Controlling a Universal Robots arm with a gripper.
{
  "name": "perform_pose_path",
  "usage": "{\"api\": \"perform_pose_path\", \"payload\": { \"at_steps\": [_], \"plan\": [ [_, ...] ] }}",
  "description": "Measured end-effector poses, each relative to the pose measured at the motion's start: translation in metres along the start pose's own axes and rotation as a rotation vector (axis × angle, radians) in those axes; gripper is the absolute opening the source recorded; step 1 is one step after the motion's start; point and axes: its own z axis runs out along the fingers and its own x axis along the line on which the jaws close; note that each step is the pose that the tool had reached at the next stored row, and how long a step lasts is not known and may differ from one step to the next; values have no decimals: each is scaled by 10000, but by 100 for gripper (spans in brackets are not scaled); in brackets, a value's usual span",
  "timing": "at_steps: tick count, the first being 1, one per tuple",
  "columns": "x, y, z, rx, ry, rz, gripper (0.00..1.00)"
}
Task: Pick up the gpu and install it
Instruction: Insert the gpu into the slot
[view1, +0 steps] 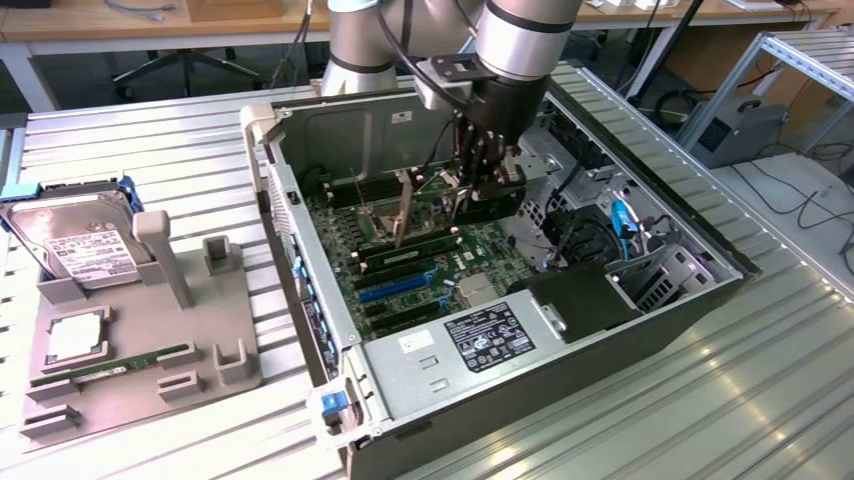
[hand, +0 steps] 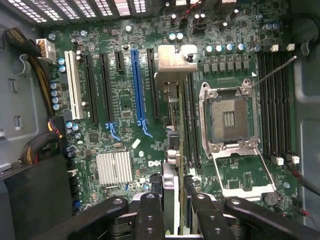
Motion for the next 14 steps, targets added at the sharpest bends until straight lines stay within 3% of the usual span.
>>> {"api": "perform_pose_path", "payload": {
  "at_steps": [9,14],
  "plan": [
    [0,0,0,1,6,-656,27],
    [0,0,0,1,5,-710,27]
  ]
}}
